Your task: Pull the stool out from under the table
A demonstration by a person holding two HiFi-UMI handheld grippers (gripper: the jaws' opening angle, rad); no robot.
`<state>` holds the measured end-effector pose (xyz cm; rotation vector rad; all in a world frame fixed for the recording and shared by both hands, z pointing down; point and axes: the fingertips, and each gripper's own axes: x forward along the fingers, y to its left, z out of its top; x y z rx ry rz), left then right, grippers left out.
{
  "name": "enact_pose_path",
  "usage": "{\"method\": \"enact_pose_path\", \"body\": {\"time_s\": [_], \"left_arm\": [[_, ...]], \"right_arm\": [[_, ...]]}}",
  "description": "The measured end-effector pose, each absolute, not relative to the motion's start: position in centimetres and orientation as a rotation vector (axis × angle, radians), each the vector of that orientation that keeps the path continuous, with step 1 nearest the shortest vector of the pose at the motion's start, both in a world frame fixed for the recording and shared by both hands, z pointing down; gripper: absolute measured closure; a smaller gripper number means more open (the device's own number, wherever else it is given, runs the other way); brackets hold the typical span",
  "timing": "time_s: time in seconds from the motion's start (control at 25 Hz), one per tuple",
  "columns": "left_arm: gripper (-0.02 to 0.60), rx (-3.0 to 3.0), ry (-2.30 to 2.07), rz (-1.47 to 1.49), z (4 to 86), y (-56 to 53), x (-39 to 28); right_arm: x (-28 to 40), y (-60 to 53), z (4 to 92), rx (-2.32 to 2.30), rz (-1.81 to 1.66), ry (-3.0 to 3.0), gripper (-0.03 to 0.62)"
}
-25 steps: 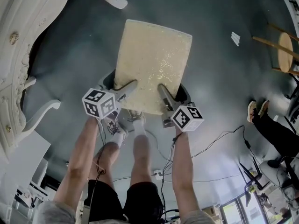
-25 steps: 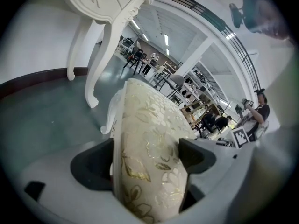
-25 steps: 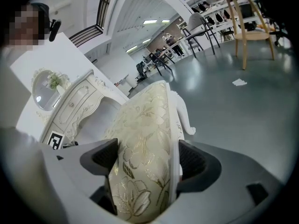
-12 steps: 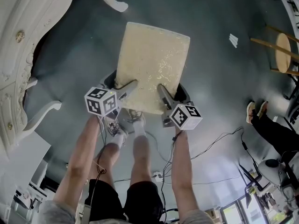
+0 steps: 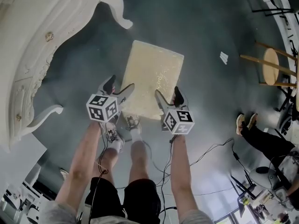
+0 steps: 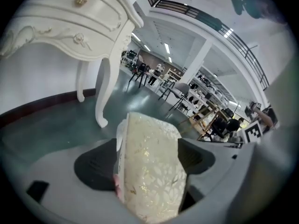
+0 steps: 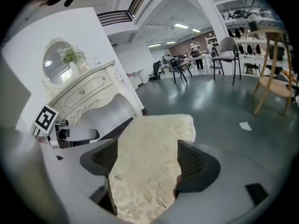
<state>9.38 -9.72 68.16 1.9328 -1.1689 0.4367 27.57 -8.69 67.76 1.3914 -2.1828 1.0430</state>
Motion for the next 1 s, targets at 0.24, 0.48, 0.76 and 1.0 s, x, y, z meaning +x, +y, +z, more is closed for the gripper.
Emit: {"method": "enact_pose_path", "body": {"time_s": [0.24,0.48,0.76,1.0], "left_arm": [[0.187,1.994,-1.323,0.389,59.1,-11.8,5.6],[0.248,2.024,-1.505,0.342,48.8,-11.8,0.1],[0.291,2.016,-1.748,0.298,37.8,-10.5,-7.0],[0.334,1.976,-1.945,0.258,28.9,-7.1,-12.2]], "right_arm": [[22.5,-12.6,59.0,1.293,0.82,-2.322,0.186],[15.9,-14.8,49.0,1.191,0.654,-2.455,0.186],[7.9,-15.2,39.5,1.043,0.523,-2.56,0.187],[0.8,-12.8,31.1,0.902,0.4,-2.684,0.189]]}}
